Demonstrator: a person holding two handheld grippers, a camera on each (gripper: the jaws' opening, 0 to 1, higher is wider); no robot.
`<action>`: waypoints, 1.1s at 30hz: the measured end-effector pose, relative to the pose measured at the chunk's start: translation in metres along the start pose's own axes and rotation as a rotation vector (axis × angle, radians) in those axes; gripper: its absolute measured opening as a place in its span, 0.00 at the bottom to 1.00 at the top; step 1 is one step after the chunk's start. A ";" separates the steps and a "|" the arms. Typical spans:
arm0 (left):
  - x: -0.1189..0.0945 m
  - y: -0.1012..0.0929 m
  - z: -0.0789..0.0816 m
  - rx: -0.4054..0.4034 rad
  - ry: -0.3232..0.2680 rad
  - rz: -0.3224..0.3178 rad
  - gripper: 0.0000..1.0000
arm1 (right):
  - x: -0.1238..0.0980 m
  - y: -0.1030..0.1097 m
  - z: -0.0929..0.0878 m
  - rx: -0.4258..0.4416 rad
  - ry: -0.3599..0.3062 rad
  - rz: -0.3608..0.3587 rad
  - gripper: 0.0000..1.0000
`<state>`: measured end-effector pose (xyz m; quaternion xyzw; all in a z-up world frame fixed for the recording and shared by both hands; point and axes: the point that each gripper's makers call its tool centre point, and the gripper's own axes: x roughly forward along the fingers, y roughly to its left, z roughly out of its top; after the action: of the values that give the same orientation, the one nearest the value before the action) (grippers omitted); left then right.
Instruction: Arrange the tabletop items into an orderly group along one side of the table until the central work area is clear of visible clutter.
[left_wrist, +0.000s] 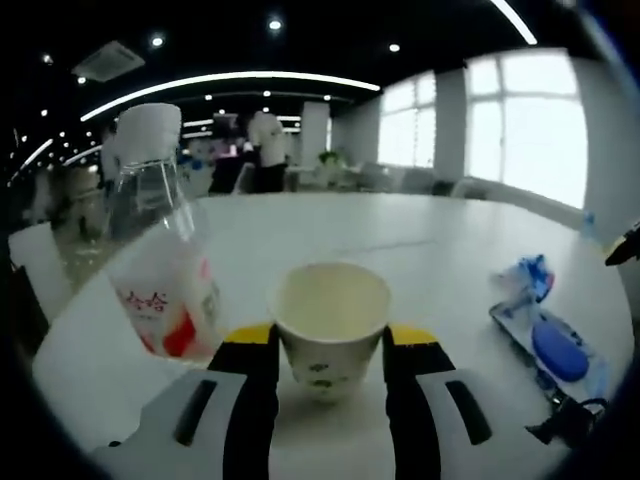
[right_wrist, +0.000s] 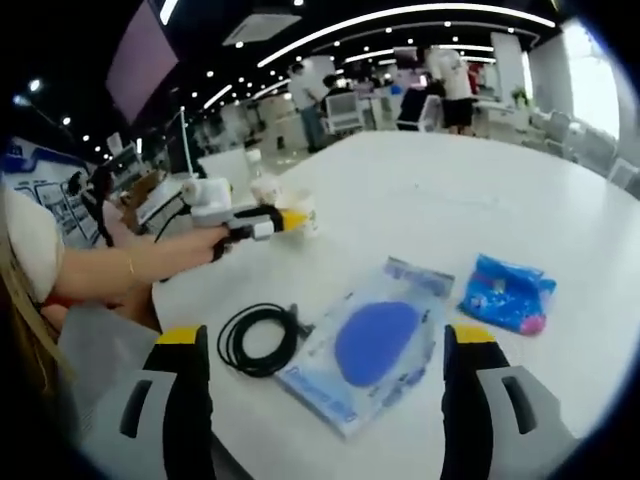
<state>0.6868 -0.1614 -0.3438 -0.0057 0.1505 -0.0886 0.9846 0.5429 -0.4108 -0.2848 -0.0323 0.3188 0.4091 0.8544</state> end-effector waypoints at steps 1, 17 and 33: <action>0.001 0.000 -0.001 0.020 0.001 0.002 0.39 | 0.000 0.000 0.000 0.004 0.002 -0.002 0.95; -0.006 -0.011 -0.010 0.025 0.058 -0.001 0.48 | 0.001 0.002 -0.001 0.008 -0.008 0.007 0.95; -0.031 -0.024 -0.026 0.065 0.165 -0.080 0.79 | -0.009 -0.002 0.017 -0.021 -0.082 0.028 0.99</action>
<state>0.6454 -0.1795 -0.3585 0.0277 0.2278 -0.1329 0.9642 0.5488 -0.4128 -0.2671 -0.0199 0.2796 0.4254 0.8605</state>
